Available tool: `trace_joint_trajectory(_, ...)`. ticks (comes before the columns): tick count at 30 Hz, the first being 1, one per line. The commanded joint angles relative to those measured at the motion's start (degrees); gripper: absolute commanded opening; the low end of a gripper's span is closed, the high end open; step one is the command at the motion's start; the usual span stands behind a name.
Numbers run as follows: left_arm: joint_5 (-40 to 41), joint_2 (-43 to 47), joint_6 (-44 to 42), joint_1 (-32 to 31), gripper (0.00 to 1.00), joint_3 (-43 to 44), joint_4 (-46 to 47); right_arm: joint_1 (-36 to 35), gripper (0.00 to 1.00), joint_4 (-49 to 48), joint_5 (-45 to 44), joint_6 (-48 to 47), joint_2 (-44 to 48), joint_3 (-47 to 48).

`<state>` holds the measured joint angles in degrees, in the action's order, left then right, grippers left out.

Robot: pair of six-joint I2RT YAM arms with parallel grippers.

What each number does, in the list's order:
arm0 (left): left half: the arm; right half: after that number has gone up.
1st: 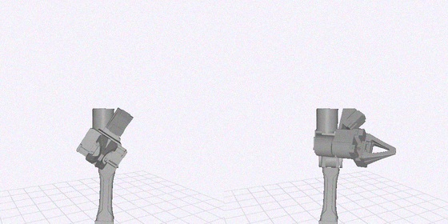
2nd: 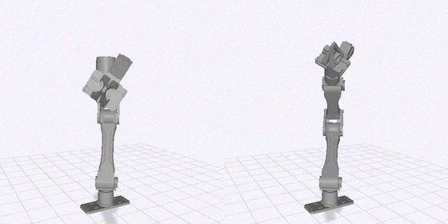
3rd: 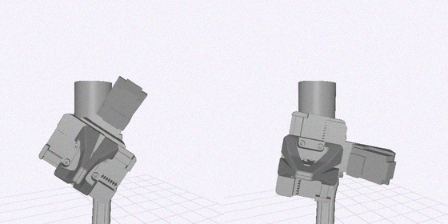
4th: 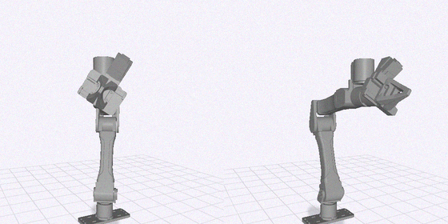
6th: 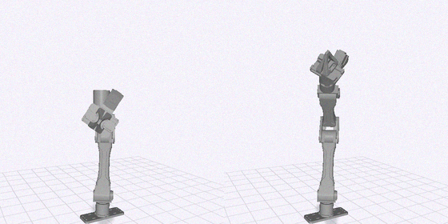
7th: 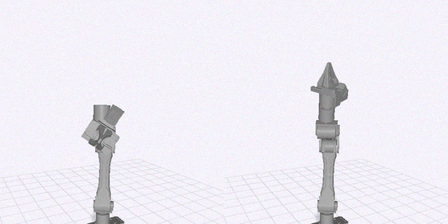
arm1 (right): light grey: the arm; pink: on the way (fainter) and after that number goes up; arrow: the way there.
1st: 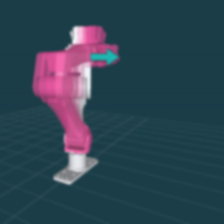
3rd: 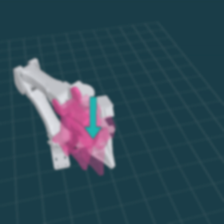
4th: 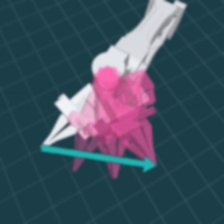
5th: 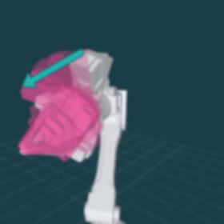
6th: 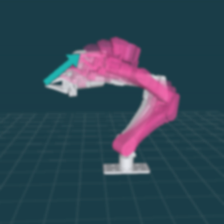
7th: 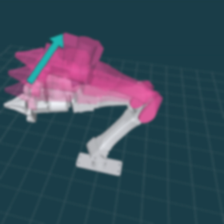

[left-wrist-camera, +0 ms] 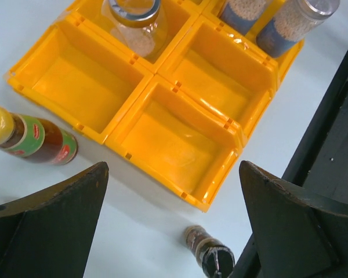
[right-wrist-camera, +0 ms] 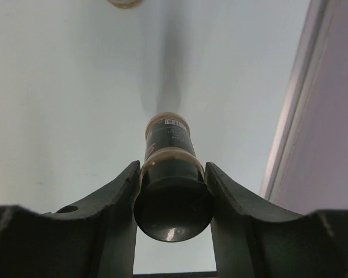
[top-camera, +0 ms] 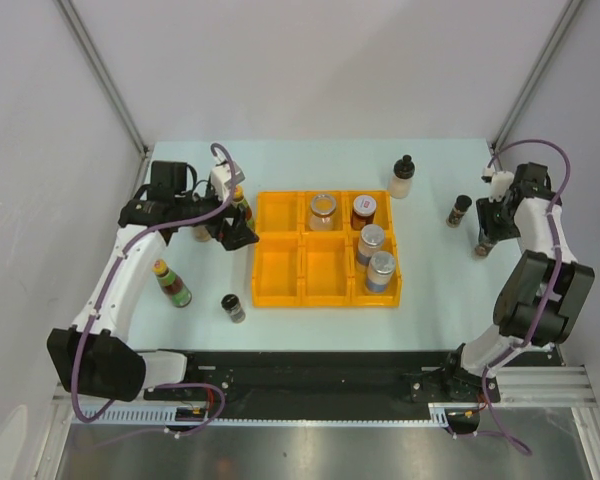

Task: Organize the condiment bottles
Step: Pick up the bottle from the center of the board.

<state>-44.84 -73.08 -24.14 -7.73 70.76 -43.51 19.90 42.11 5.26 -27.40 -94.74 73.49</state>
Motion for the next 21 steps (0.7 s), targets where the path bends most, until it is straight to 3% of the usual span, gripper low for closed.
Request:
trace_joint_trajectory(1, 4.0, 3.6, -7.0, 0.3, 1.0, 4.6, -5.8, -1.4, 0.0, 5.3, 0.5, -2.7, 10.6, 2.2)
trace_joint_trajectory(5, 7.5, 3.5, -11.2, 0.3, 1.0, 7.0, -11.9, -4.2, 0.0, 9.1, 0.6, -2.9, 18.3, 6.4)
trace_joint_trajectory(11, 13.4, 2.9, -16.6, 0.3, 1.0, 6.1, -19.7, -15.6, 0.0, 11.1, 2.4, -0.7, 23.7, 16.1)
trace_joint_trajectory(19, 17.8, 5.8, -22.3, 0.3, 0.99, -2.7, -25.5, -41.7, 0.0, 4.0, -1.9, 2.4, 17.0, 24.2)
trace_joint_trajectory(21, 17.0, 6.5, -23.8, 0.3, 0.99, -4.3, -27.1, -44.9, 0.0, 1.9, -3.8, 2.3, 13.5, 25.6)
